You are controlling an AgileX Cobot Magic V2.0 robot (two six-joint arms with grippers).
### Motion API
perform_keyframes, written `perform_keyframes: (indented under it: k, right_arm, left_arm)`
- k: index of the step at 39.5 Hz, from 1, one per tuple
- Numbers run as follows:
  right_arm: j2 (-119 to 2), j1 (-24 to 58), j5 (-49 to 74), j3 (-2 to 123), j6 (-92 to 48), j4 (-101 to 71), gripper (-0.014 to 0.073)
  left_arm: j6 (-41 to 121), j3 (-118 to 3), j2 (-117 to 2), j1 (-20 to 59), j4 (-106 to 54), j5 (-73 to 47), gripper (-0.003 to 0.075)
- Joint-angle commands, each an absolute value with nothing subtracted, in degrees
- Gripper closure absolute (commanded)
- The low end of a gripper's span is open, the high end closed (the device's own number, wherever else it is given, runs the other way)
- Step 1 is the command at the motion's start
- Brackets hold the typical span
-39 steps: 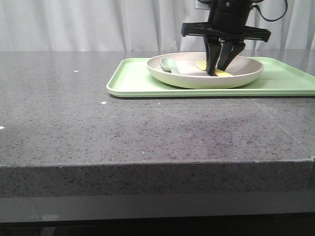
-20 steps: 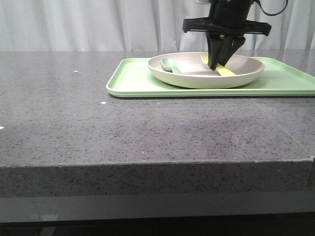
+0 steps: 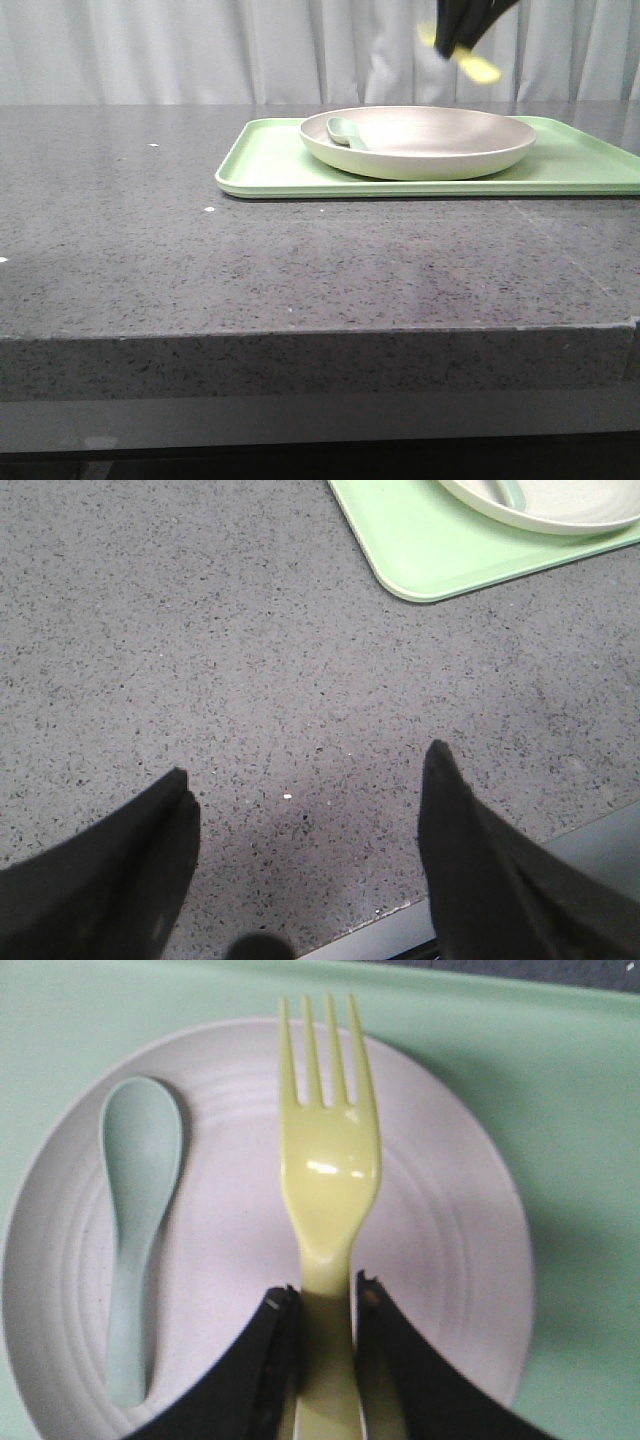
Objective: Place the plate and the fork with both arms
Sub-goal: 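Lift the yellow fork with the right gripper beside the plate, then lower the fork onto the tray beside the plate and release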
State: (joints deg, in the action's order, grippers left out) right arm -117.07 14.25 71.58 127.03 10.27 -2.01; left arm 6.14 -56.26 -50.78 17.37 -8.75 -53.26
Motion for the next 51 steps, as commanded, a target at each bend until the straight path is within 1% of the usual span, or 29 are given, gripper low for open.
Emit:
perform_keyframes:
  k: [1,11,25,33,43,47,51]
  right_arm:
    - [-110.42,12.15,76.58,128.86,9.11,-1.61,0.0433]
    - [-107.2,6.52,76.63,126.54,9.11,-1.68,0.0433]
    - [-110.44,2.23,76.33,114.48,7.33,-1.86,0.0433]
    - [-114.51,0.4,76.24,113.85,6.84,-4.27,0.0433]
    - [-117.15,0.3,75.12,113.85,5.49,-5.5,0.0428]
    - [-117.64,0.3,75.07,113.85,5.49,-5.5,0.0398]
    - [-117.7,0.3,75.06,113.85,5.49,-5.5,0.0315]
  left_arm:
    - [6.26,-57.79,-50.15,17.22,-9.19,-49.64,0.0257]
    - [6.26,-57.79,-50.15,17.22,-9.19,-49.64,0.0257]
    - [6.26,-57.79,-50.15,17.22,-9.19,-49.64,0.0257]
    - [6.26,-57.79,-50.15,17.22,-9.19,-49.64,0.0257]
    - [6.26,-57.79,-50.15,17.22,-9.19,-49.64,0.0257]
    - [6.26,-57.79,-50.15,17.22,-9.19,-49.64,0.0257]
    - [6.26,-57.79,-50.15,17.22,-9.19,-49.64,0.0257]
